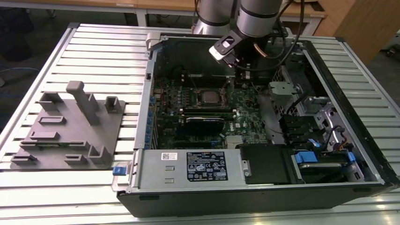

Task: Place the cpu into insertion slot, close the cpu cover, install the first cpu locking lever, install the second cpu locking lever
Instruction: 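Close the cpu cover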

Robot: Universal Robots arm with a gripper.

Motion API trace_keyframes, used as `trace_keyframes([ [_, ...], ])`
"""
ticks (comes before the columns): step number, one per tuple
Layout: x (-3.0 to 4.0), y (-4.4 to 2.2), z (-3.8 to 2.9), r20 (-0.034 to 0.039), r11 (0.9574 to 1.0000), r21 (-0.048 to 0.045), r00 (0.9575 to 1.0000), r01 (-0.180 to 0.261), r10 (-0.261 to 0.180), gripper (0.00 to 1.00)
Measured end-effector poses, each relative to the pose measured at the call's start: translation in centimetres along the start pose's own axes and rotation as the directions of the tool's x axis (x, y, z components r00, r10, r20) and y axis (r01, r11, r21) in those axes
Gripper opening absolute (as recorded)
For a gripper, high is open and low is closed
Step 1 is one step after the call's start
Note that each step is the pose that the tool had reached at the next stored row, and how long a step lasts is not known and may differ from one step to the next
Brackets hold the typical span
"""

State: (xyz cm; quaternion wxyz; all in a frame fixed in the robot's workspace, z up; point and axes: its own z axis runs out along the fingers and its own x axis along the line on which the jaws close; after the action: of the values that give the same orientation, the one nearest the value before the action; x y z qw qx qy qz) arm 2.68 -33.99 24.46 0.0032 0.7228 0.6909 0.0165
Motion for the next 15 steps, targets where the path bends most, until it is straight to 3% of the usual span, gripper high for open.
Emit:
trace_keyframes([
  [15, -0.02, -0.53, 0.01, -0.0002, 1.0000, -0.0004, 1.0000, 0.000, 0.000, 0.10],
])
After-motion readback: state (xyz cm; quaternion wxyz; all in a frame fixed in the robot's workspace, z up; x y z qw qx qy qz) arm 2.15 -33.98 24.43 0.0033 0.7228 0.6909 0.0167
